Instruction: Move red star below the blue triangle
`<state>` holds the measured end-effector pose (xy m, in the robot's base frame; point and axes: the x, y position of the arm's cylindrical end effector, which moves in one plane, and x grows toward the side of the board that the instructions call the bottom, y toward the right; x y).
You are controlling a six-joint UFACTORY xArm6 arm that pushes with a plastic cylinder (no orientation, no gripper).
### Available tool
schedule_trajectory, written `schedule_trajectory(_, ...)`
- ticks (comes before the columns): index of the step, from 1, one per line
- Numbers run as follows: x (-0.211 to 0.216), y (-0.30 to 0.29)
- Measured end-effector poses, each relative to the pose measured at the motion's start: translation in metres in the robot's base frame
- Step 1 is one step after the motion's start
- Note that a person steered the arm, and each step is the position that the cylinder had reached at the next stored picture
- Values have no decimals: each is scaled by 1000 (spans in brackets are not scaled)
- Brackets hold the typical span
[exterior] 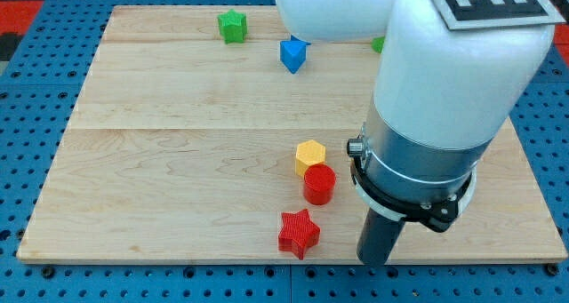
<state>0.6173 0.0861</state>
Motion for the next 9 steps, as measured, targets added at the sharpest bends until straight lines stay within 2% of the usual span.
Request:
schedule_trajectory(2, 2, -11)
schedule_trajectory(4, 0, -137)
schedule_trajectory(6, -30, -71)
schedule_trajectory(7, -70, -77)
schedule_trajectory(8, -126, -117)
schedule_trajectory(9, -141, -147)
